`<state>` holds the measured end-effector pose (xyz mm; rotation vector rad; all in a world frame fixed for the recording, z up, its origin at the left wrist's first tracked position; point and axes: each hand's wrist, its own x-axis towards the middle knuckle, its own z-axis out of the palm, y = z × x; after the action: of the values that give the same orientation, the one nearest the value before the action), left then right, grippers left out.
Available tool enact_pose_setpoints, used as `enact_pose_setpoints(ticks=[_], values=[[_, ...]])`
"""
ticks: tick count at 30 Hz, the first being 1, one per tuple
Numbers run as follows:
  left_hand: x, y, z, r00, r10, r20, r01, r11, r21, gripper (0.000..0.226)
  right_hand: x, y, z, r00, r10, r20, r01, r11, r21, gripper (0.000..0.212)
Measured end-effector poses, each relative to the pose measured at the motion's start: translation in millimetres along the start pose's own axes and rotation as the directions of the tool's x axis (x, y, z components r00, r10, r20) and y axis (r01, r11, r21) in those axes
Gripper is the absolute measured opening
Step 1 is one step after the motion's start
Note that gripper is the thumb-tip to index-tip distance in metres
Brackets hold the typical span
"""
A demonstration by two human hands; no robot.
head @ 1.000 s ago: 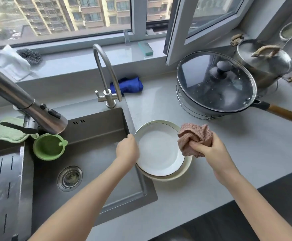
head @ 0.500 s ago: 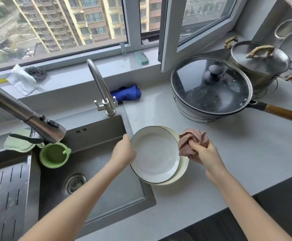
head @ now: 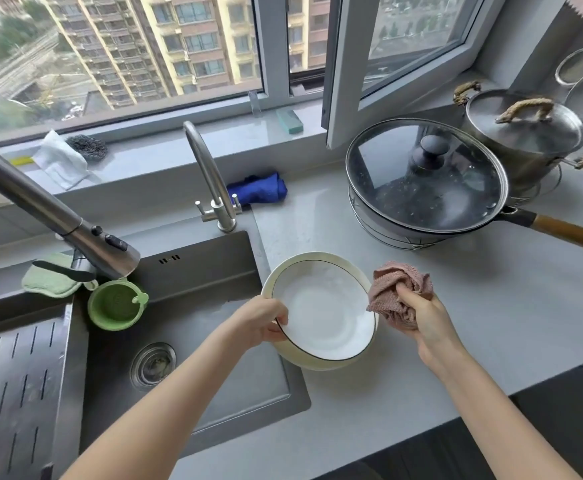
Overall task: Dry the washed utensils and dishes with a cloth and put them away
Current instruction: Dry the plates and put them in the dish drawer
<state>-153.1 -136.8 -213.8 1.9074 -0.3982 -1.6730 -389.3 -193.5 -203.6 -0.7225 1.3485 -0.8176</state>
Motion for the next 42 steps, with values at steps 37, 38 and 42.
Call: enact_pose_setpoints(ticks=[37,38,42], values=[[-70,-29,-107,0.888,0.322,-0.328,-0.364,0.929,-0.073,0.041,-17,74,147,0.498,-0.261,0.827,0.867,0.138,-0.478,0.051],[-68,-28,-105,0.886,0.334,-0.321,-0.373,0.926,-0.066,0.042,-17,70,166,0.567,-0.287,0.772,0.824,0.187,-0.536,0.053],[-64,-14,-111,0.869,0.338,-0.362,-0.399,0.911,-0.107,0.047,-65,66,210,0.534,-0.218,0.817,0.808,0.418,-0.416,0.053]])
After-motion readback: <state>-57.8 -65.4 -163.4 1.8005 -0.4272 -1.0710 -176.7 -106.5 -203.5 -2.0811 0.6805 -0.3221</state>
